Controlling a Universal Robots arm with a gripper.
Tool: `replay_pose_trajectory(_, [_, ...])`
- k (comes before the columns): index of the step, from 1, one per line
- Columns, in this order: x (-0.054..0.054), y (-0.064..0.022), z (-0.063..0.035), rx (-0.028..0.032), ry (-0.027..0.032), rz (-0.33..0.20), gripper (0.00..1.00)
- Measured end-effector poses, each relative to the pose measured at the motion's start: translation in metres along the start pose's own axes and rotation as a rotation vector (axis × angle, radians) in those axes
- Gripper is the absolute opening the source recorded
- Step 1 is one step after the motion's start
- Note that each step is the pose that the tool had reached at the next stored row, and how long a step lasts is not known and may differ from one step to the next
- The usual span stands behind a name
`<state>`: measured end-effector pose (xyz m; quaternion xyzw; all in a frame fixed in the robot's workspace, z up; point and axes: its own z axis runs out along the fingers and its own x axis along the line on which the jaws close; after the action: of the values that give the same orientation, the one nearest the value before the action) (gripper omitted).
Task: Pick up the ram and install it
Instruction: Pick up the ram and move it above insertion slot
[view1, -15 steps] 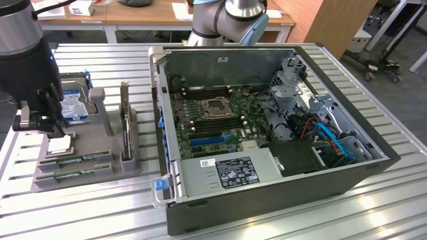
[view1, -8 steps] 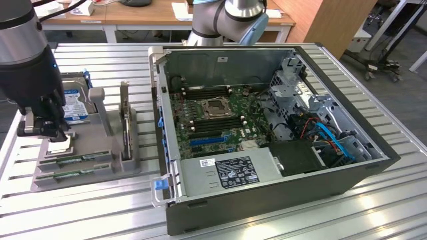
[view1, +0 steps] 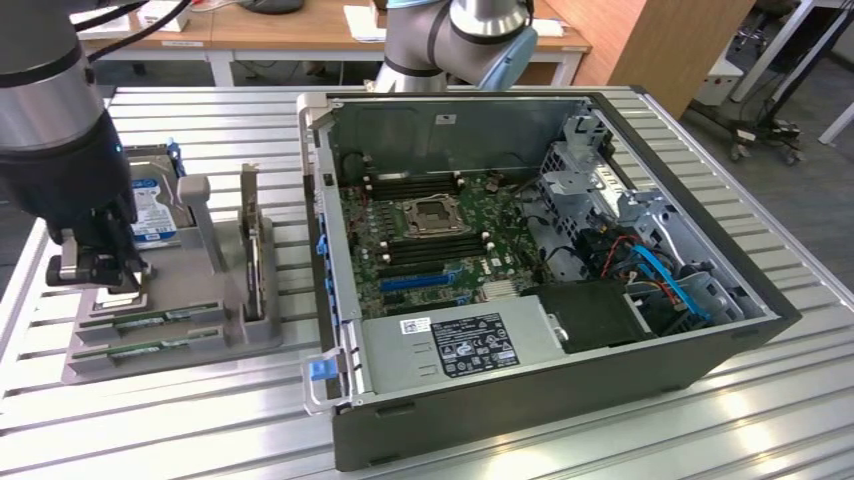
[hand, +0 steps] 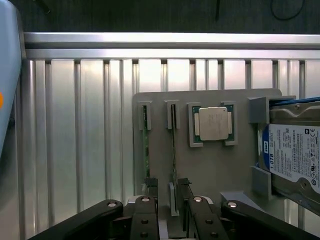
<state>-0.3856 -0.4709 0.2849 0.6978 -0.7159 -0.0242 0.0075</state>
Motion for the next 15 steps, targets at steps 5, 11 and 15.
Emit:
replay_pose_trajectory(5, [0.0, -0.0004, 0.0091, 0.0001, 0.0, 0.0, 0.29])
replay_pose_trajectory(11, [0.0, -0.0007, 0.0156, 0.0, 0.0, 0.0, 0.29])
replay_pose_trajectory(15, [0.003, -0.0008, 0.0155, 0.0, 0.0001, 0.0, 0.29])
